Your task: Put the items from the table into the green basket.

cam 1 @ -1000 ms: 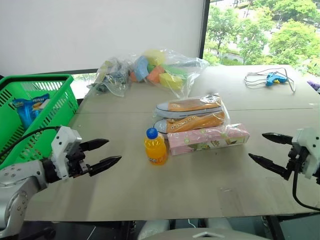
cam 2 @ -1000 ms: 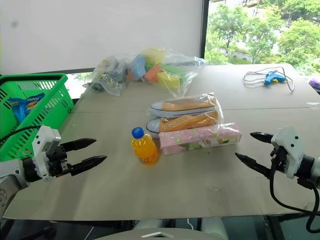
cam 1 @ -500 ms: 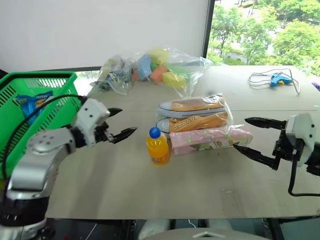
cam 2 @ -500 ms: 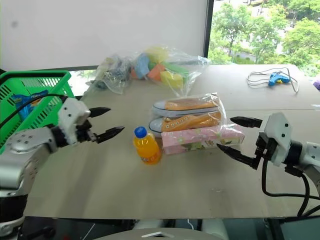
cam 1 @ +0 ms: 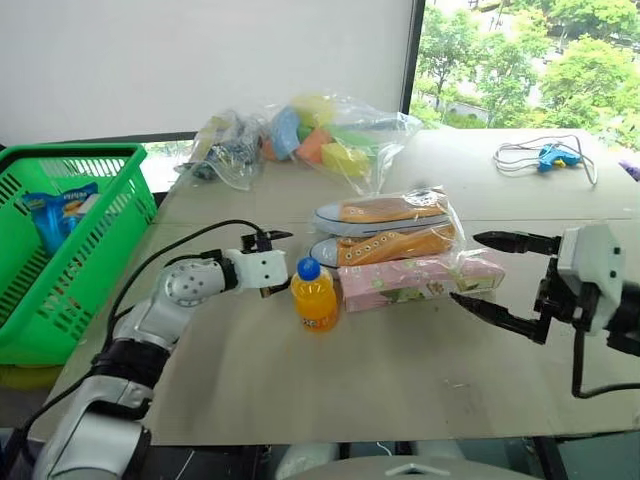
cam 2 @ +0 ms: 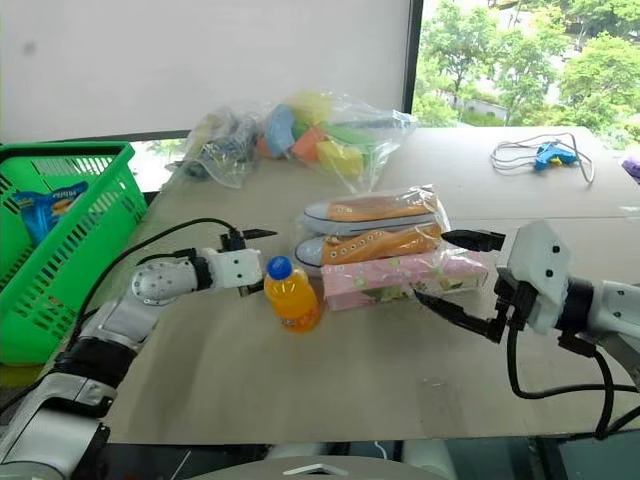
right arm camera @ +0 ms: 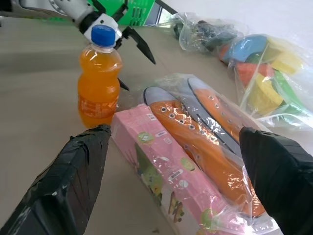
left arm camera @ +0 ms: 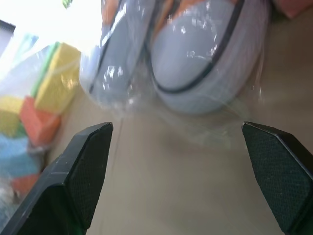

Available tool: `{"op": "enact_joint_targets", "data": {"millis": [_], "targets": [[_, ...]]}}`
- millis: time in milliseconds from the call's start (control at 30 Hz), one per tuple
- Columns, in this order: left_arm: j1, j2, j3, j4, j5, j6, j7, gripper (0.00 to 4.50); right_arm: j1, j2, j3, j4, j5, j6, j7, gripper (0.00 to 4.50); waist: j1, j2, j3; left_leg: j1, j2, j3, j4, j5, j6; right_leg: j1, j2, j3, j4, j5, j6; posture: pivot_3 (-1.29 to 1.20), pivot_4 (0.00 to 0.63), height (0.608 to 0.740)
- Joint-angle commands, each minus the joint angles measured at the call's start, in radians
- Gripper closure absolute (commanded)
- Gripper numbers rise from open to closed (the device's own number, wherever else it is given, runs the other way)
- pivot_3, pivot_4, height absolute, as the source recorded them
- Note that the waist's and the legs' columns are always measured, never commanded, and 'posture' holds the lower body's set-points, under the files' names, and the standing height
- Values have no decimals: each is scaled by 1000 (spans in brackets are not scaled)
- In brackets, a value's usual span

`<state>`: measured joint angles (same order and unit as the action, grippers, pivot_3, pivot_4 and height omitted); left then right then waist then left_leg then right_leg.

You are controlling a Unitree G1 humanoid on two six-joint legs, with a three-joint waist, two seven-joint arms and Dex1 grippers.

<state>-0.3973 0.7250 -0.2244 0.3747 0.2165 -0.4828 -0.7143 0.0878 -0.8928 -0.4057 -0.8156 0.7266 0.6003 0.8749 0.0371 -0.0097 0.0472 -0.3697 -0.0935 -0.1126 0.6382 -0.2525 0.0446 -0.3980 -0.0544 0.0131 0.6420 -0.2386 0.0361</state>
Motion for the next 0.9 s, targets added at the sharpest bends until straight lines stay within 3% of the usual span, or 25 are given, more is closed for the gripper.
{"op": "enact_joint_targets", "data": {"millis": [33, 300, 500, 733, 800, 900], "targets": [[-27, -24, -11, 16, 18, -90, 26, 119, 17, -11, -68, -54, 45, -23, 12, 0, -16, 0, 0, 0, 0, 1, 0, 0, 1, 0, 0, 0, 0, 0, 0, -157, 0, 740], [-41, -66, -53, 51, 127, -88, 80, 119, 48, -25, -90, -74, 86, -7, -16, 0, -61, 1, -1, 0, 0, 1, 7, -1, 1, 2, 0, 1, 1, 3, 5, -164, 0, 740], [-89, -102, -134, 139, 363, -56, 282, 119, 38, -25, -67, -67, 73, -15, -34, 0, -67, 4, -4, -1, 0, 1, 11, -1, 1, 4, 1, 1, 1, 5, 10, -169, 0, 740], [-101, -130, -119, 185, 337, -10, 304, 3070, 51, -16, -49, -70, 61, -17, -51, 0, -61, 9, -7, 6, 1, 1, 13, -2, 0, 13, -1, -1, 1, 5, 15, -170, 0, 740], [-106, -131, -94, 188, 314, 4, 314, 3407, 59, -6, -36, -74, 66, -15, -59, 0, -64, 9, -7, 6, 1, 1, 13, -2, 0, 13, -1, -2, 1, 5, 15, -169, 0, 740], [-109, -131, -42, 167, 252, 10, 332, 3466, 88, 4, -4, -80, 33, -34, -55, 0, -68, 9, -6, 6, 3, 1, 12, -2, 0, 13, -1, -4, 1, 7, 15, -166, 0, 740]]}}
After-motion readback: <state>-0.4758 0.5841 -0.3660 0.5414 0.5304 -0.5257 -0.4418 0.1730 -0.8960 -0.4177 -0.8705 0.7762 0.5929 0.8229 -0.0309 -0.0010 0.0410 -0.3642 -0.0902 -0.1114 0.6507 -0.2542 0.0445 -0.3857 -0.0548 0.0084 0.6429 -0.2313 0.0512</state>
